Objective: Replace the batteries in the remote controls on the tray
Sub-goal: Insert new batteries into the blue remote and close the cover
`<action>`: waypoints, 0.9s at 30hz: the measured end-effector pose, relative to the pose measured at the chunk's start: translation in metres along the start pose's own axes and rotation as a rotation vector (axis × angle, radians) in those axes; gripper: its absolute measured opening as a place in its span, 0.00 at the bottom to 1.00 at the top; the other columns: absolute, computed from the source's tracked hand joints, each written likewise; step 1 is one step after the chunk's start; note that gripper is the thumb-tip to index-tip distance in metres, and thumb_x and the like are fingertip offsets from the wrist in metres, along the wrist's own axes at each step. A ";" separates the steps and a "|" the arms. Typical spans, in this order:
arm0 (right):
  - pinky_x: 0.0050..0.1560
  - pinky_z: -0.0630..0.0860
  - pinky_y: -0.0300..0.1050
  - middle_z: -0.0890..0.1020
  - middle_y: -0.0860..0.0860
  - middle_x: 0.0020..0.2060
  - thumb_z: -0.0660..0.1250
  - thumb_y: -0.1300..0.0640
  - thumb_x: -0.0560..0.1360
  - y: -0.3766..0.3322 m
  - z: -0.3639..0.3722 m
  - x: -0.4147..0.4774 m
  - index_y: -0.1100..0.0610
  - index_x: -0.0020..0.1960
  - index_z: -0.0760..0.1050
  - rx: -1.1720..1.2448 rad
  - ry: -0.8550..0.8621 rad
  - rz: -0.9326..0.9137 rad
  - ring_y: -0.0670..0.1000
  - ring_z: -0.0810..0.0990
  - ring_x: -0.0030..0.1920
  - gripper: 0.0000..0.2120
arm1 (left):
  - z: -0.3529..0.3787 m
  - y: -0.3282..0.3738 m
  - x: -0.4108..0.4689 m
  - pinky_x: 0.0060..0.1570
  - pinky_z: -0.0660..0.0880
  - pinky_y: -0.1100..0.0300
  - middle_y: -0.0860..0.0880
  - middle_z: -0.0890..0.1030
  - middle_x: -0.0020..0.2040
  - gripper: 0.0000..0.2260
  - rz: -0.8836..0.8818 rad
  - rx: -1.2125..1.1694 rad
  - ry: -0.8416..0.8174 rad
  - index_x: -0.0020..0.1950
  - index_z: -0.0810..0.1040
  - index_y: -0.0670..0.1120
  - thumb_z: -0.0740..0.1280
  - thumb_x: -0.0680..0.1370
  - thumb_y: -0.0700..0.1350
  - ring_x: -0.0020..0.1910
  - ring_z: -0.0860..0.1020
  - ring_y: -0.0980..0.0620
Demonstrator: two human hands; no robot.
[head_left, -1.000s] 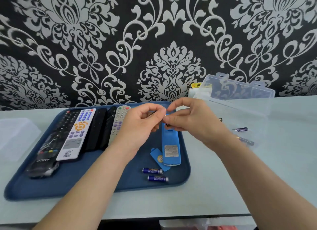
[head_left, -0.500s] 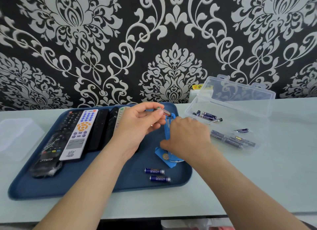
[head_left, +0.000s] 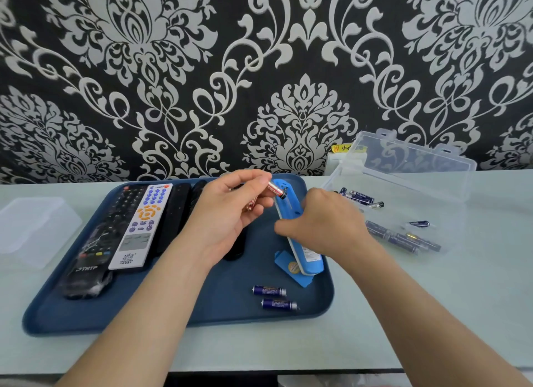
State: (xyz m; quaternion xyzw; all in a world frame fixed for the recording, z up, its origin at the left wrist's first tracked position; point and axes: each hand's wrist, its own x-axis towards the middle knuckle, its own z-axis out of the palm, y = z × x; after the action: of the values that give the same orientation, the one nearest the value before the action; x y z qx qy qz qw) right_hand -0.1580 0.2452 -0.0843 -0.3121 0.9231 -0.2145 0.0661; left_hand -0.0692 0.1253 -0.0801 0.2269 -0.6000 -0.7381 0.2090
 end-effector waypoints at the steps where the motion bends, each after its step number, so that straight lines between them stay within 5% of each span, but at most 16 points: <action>1: 0.30 0.60 0.45 0.70 0.48 0.32 0.70 0.42 0.66 0.000 0.001 0.000 0.55 0.37 0.63 0.015 0.004 -0.006 0.53 0.70 0.36 0.20 | -0.001 0.000 0.000 0.35 0.75 0.68 0.47 0.84 0.42 0.05 -0.002 -0.006 -0.009 0.47 0.84 0.46 0.68 0.77 0.40 0.36 0.80 0.56; 6: 0.39 0.69 0.47 0.74 0.47 0.37 0.74 0.51 0.68 0.001 0.003 0.002 0.56 0.53 0.65 0.316 0.098 -0.050 0.52 0.75 0.39 0.22 | -0.003 0.003 0.001 0.31 0.68 0.70 0.47 0.84 0.41 0.05 0.055 -0.039 -0.019 0.46 0.85 0.46 0.70 0.73 0.40 0.34 0.73 0.57; 10: 0.32 0.76 0.44 0.77 0.51 0.33 0.73 0.61 0.72 0.003 -0.005 0.005 0.58 0.55 0.72 1.108 -0.117 0.148 0.48 0.78 0.29 0.15 | -0.001 0.005 0.000 0.28 0.66 0.71 0.45 0.84 0.42 0.08 0.136 -0.114 -0.030 0.45 0.85 0.45 0.71 0.68 0.40 0.32 0.72 0.59; 13: 0.26 0.69 0.36 0.75 0.53 0.35 0.72 0.57 0.74 0.006 -0.009 0.005 0.60 0.49 0.73 1.512 -0.256 0.194 0.47 0.77 0.28 0.10 | 0.000 0.004 -0.001 0.42 0.74 0.69 0.48 0.86 0.43 0.09 0.252 0.068 0.001 0.47 0.84 0.47 0.72 0.70 0.37 0.39 0.81 0.59; 17: 0.33 0.69 0.37 0.81 0.54 0.37 0.71 0.60 0.75 0.007 -0.004 0.006 0.63 0.48 0.78 1.584 -0.266 0.144 0.47 0.81 0.33 0.06 | 0.006 0.002 -0.006 0.53 0.77 0.61 0.51 0.86 0.47 0.12 0.330 0.301 -0.017 0.49 0.85 0.49 0.73 0.71 0.34 0.50 0.83 0.54; 23: 0.38 0.70 0.39 0.81 0.53 0.34 0.72 0.61 0.74 0.012 -0.002 0.008 0.60 0.42 0.79 1.637 -0.264 0.138 0.49 0.80 0.36 0.04 | 0.008 0.006 -0.010 0.51 0.77 0.64 0.53 0.86 0.45 0.09 0.368 0.379 -0.033 0.47 0.85 0.49 0.73 0.72 0.36 0.49 0.83 0.55; 27: 0.32 0.76 0.38 0.81 0.51 0.38 0.76 0.53 0.68 0.009 -0.006 0.005 0.60 0.52 0.74 1.456 -0.187 0.074 0.49 0.84 0.36 0.19 | 0.009 0.011 -0.012 0.47 0.75 0.69 0.59 0.85 0.42 0.11 0.511 0.482 0.101 0.44 0.83 0.54 0.72 0.74 0.37 0.44 0.82 0.61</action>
State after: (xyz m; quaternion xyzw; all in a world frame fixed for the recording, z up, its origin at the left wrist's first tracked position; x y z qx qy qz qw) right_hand -0.1682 0.2503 -0.0829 -0.1748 0.5473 -0.7434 0.3425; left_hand -0.0643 0.1373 -0.0670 0.1484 -0.7831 -0.4871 0.3571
